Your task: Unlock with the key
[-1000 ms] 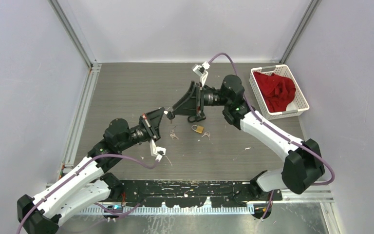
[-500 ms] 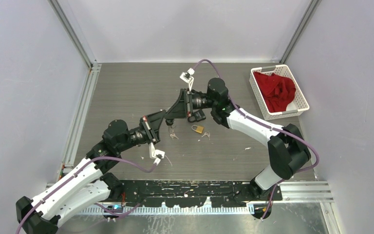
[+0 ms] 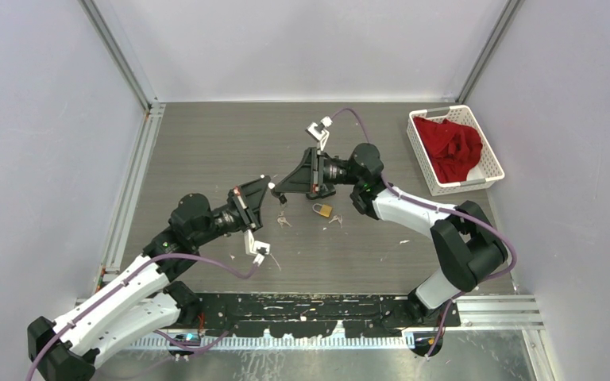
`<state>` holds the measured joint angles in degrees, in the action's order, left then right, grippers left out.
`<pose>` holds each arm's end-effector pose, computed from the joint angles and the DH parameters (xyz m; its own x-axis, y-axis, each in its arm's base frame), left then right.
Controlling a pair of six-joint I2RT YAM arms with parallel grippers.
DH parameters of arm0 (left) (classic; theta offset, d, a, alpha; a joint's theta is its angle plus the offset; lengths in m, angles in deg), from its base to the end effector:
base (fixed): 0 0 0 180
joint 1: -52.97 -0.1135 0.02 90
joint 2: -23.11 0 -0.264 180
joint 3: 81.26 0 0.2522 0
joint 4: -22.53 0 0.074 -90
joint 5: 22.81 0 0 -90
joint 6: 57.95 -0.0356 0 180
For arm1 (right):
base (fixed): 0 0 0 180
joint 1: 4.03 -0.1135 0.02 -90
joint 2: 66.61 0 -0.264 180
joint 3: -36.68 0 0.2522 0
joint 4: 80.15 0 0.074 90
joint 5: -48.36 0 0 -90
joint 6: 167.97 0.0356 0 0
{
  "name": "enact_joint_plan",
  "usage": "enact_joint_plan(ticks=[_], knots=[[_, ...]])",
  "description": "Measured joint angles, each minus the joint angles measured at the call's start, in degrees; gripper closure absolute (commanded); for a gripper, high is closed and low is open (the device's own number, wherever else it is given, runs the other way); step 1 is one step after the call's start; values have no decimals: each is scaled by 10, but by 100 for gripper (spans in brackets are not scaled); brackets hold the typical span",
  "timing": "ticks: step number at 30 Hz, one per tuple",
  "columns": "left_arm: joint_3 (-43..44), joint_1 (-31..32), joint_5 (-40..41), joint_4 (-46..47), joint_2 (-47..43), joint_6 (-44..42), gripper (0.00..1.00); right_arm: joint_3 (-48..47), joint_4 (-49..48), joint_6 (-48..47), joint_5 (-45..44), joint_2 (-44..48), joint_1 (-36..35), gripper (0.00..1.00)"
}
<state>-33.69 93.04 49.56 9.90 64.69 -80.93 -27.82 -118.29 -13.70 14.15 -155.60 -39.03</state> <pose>0.1312 -0.1245 0.3025 0.8113 0.4641 0.3555 -0.2479 -0.2777 0.9281 0.2585 0.2170 0.2951 -0.7996 0.0584 -0.5977 -0.5999 -0.1221 0.7907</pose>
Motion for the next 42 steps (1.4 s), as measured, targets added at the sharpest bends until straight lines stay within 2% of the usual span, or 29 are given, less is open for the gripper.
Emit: enact_joint_plan(ticks=[5, 9, 15, 17, 19, 30, 34, 35, 36, 37, 38, 41, 42], knots=[[0, 0, 12, 16, 9, -2, 100, 3, -28, 25, -19, 0, 2, 65], [0, 0, 19, 27, 17, -5, 100, 7, -30, 31, -31, 0, 2, 63], [0, 0, 31, 30, 26, -11, 100, 8, -5, 16, -41, 0, 2, 65], [0, 0, 34, 30, 28, -13, 100, 8, 9, 8, -44, 0, 2, 60], [0, 0, 36, 31, 30, -14, 100, 8, 21, 2, -49, 0, 2, 60], [0, 0, 48, 33, 34, -15, 100, 10, 20, 2, -77, 2, 2, 99], [0, 0, 50, 39, 34, -15, 100, 16, -1, 14, -80, 2, 2, 99], [0, 0, 50, 40, 34, -15, 94, 18, -7, 18, -81, 2, 2, 99], [0, 0, 51, 40, 34, -15, 74, 19, -10, 20, -81, 2, 2, 99], [0, 0, 51, 41, 34, -15, 49, 20, -14, 23, -79, 2, 3, 99], [0, 0, 52, 41, 34, -18, 32, 20, -15, 23, -78, 2, 3, 99], [0, 0, 63, 29, 32, -11, 5, 20, -12, 18, -59, 3, 12, 99], [2, 0, 68, 11, 28, 3, 0, 19, -2, 11, -53, 5, 18, 99]])
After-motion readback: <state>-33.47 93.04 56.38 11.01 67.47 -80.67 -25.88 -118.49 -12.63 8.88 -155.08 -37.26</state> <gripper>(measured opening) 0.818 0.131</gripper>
